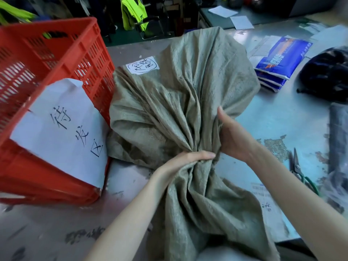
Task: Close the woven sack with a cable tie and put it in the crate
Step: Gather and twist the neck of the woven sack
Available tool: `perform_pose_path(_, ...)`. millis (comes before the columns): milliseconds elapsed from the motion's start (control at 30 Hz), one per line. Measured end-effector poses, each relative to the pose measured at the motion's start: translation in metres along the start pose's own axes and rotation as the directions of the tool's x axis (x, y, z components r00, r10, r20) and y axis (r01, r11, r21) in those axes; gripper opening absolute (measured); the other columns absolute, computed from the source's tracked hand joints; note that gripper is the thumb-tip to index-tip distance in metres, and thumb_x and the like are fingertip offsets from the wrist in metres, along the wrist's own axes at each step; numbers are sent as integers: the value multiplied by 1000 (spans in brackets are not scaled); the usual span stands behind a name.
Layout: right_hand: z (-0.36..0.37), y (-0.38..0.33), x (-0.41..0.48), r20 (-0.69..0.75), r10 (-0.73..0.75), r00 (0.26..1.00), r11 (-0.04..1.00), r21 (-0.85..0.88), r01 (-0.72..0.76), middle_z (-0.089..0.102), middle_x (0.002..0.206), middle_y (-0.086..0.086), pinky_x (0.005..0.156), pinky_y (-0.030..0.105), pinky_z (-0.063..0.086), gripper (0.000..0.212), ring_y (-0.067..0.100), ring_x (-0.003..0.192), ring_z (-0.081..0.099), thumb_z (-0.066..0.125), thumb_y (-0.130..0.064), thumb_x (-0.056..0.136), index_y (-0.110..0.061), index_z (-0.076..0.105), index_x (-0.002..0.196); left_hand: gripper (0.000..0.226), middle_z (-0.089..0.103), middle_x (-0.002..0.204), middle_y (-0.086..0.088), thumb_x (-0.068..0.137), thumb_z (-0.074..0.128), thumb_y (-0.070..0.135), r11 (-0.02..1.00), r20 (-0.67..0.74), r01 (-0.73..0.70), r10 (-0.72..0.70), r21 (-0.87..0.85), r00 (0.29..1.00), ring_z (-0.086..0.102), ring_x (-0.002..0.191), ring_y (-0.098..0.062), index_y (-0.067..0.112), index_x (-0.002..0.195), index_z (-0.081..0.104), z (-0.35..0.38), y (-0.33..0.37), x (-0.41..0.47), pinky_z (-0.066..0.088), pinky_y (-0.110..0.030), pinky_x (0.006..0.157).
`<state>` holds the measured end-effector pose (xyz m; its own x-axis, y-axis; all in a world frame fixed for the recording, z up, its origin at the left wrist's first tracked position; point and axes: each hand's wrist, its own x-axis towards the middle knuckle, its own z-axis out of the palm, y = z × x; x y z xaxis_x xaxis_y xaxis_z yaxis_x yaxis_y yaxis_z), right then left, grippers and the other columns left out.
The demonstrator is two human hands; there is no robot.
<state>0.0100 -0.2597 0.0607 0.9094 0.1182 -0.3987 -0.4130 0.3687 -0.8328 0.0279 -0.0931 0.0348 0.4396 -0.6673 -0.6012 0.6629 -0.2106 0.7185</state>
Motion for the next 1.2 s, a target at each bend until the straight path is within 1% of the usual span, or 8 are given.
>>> perform_pose_path(133, 15, -11, 4, -82, -6, 997, 972, -234, -13, 72, 113, 0, 100, 38, 46, 73, 17, 107, 66, 78, -49, 58, -13, 62, 120, 22, 74, 97, 13, 80, 76, 16, 986, -108, -86, 102, 143, 989, 68, 83, 7, 20, 101, 71, 4, -7, 2, 49, -6, 64)
perform_pose_path(267, 24, -5, 17, -244, -29, 969, 842, -529, -108, 73, 109, 8, 98, 46, 49, 94, 26, 104, 67, 90, -57, 26, -12, 70, 107, 44, 59, 122, 15, 82, 75, 20, 948, -163, -158, 209, 277, 964, 56, 113, -1, 27, 121, 57, 12, -11, 16, 41, -16, 95)
perform_pose_path(333, 28, -2, 21, -305, -71, 950, 806, -578, -126, 74, 103, 11, 93, 43, 53, 70, 26, 98, 69, 90, -42, 41, -6, 73, 99, 53, 57, 131, 9, 76, 77, 29, 924, -203, -188, 265, 334, 942, 50, 126, -7, 22, 125, 59, 20, -16, 23, 35, -27, 110)
perform_pose_path(433, 32, 5, 23, -382, -187, 905, 825, -561, -66, 72, 89, 14, 72, 34, 53, 23, 26, 87, 68, 73, -7, 65, 2, 72, 86, 25, 67, 116, 5, 69, 79, 32, 934, -278, -210, 292, 290, 915, 60, 111, -5, 26, 91, 67, 24, -27, 28, 42, -28, 105)
perform_pose_path(567, 32, 15, 27, -405, -239, 883, 844, -535, -17, 71, 90, 19, 73, 37, 54, 21, 28, 87, 66, 62, -3, 68, 8, 67, 85, 19, 70, 99, 8, 82, 73, 6, 956, -325, -279, 294, 92, 899, 64, 95, -3, 24, 86, 67, 30, -40, 21, 49, -14, 87)
perform_pose_path(767, 28, 13, 27, -355, -217, 909, 850, -527, -2, 71, 97, 22, 83, 53, 55, 40, 33, 93, 67, 57, -17, 53, 2, 69, 87, 37, 70, 115, -10, 81, 69, 1, 963, -309, -268, 251, -14, 917, 67, 105, -19, 6, 117, 64, 35, -38, 17, 52, -30, 94)
perform_pose_path(1000, 17, 1, 2, -284, -123, 951, 872, -489, -33, 70, 84, 2, 74, 26, 55, 7, 13, 78, 66, 66, -7, 79, -12, 67, 85, 34, 73, 104, 8, 78, 74, 1, 955, -248, -296, 293, 24, 923, 67, 101, -6, 21, 105, 67, 37, -38, 23, 51, -18, 84)
perform_pose_path(1200, -8, 10, -14, -310, -228, 923, 836, -549, 22, 70, 107, 21, 89, 52, 52, 63, 33, 98, 67, 73, -39, 60, 3, 62, 106, 15, 74, 87, -7, 74, 67, -3, 958, -444, -286, 271, 36, 854, 69, 85, -16, 4, 87, 71, 56, -47, 44, 52, -27, 84)
